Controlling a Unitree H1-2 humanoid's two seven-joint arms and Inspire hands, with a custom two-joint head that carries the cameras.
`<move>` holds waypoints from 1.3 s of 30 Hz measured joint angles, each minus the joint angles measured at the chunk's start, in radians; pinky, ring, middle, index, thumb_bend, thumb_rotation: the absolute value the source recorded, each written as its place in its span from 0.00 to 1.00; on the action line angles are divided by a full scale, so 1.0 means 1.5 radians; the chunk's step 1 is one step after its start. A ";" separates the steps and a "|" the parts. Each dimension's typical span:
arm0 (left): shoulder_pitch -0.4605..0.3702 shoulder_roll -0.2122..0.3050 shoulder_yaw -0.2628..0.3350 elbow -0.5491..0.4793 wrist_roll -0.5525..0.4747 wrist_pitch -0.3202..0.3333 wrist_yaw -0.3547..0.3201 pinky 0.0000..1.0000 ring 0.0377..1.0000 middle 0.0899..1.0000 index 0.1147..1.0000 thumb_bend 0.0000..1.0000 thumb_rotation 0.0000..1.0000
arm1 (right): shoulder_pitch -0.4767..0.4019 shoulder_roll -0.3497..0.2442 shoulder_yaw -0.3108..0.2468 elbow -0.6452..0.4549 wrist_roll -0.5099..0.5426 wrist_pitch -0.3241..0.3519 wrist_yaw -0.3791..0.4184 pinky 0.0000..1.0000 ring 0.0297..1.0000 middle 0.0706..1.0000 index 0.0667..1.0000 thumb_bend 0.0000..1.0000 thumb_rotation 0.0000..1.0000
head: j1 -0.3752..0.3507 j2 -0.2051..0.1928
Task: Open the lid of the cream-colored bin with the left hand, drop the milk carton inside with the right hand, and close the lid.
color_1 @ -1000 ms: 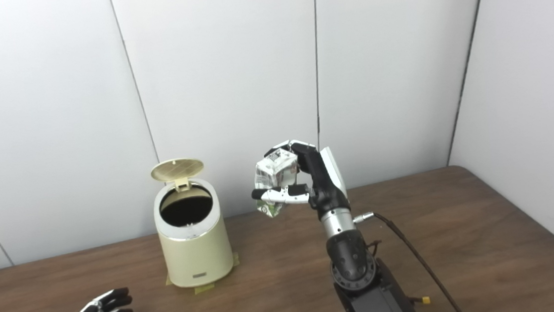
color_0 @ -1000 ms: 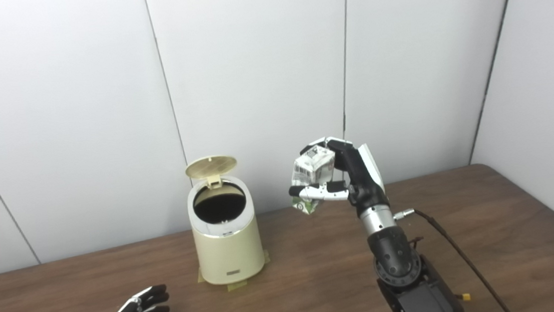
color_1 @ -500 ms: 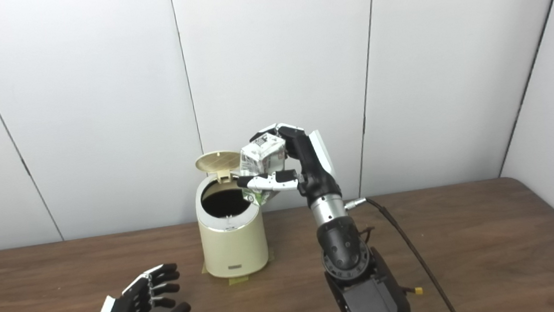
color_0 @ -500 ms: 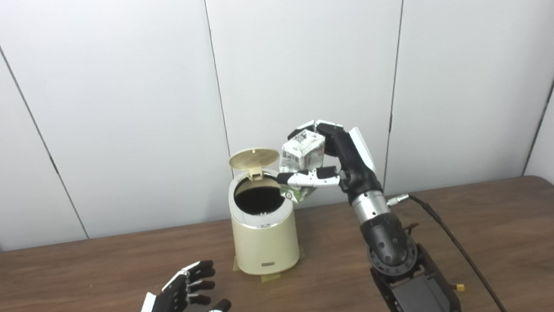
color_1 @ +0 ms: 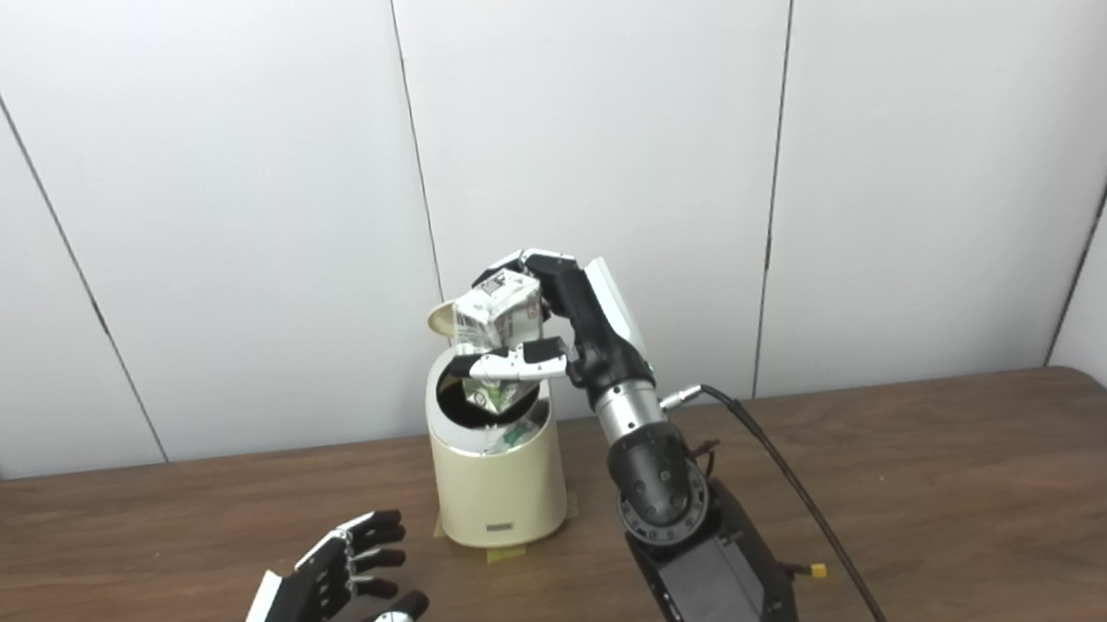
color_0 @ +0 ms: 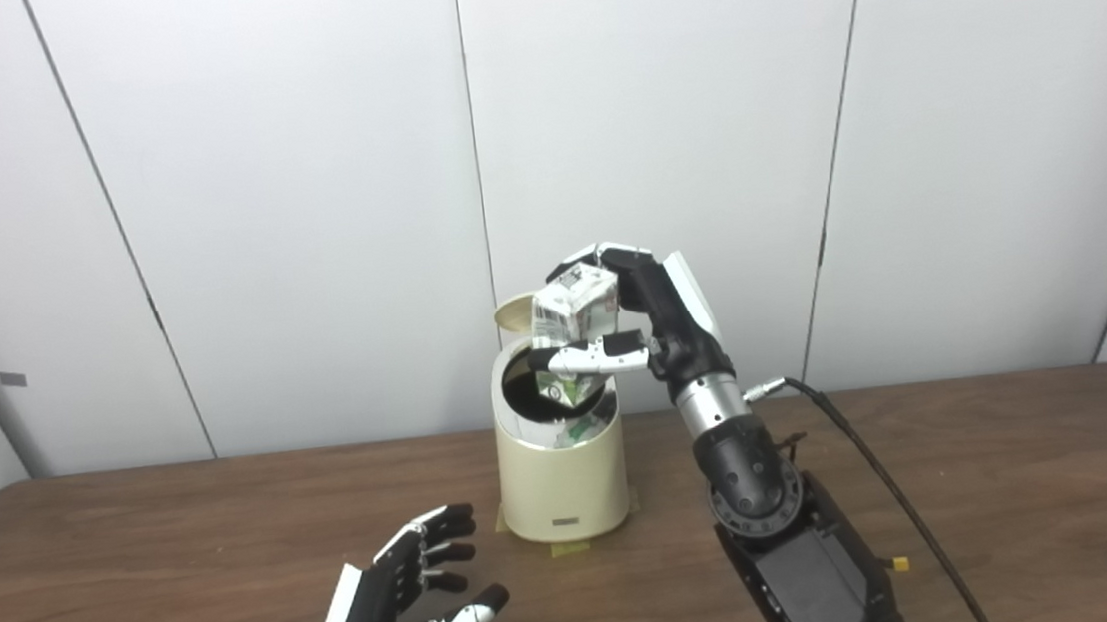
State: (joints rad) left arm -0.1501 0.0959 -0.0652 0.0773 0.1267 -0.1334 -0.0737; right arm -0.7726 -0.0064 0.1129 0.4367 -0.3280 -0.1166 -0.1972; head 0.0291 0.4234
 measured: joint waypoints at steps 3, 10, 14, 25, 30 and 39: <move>0.000 -0.003 -0.003 -0.001 0.002 0.001 0.001 0.63 0.73 0.77 0.77 0.67 0.15 | -0.011 0.002 0.001 0.016 0.000 -0.015 -0.001 0.30 0.33 0.40 0.49 0.52 0.00 | 0.006 0.001; 0.000 -0.012 -0.009 -0.003 0.004 0.002 0.006 0.62 0.73 0.77 0.74 0.66 0.13 | -0.014 0.009 0.002 0.044 0.001 -0.037 -0.003 0.30 0.33 0.40 0.49 0.52 0.00 | 0.017 0.003; 0.000 -0.021 -0.012 -0.003 0.004 0.003 0.014 0.63 0.73 0.76 0.74 0.65 0.11 | -0.020 0.011 0.003 0.071 0.001 -0.048 -0.003 0.30 0.33 0.40 0.49 0.52 0.00 | 0.021 0.005; 0.003 -0.024 -0.018 -0.010 0.013 0.025 0.017 0.62 0.73 0.77 0.75 0.65 0.13 | -0.049 0.000 0.025 0.151 -0.024 -0.105 -0.006 0.30 0.33 0.40 0.49 0.52 0.00 | 0.029 0.006; 0.003 -0.025 -0.018 -0.012 0.018 0.025 0.018 0.61 0.73 0.77 0.74 0.65 0.12 | -0.068 -0.008 0.026 0.185 -0.025 -0.127 -0.006 0.30 0.33 0.40 0.49 0.52 0.00 | 0.032 0.007; 0.013 -0.030 -0.018 -0.025 0.018 0.028 0.018 0.61 0.72 0.76 0.74 0.66 0.12 | -0.072 -0.013 0.028 0.209 -0.036 -0.140 -0.010 0.30 0.34 0.40 0.49 0.52 0.00 | 0.031 0.010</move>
State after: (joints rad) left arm -0.1300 0.0506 -0.0921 0.0395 0.1530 -0.0907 -0.0472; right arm -0.8799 -0.0256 0.1547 0.7506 -0.3817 -0.3270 -0.2117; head 0.0752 0.4387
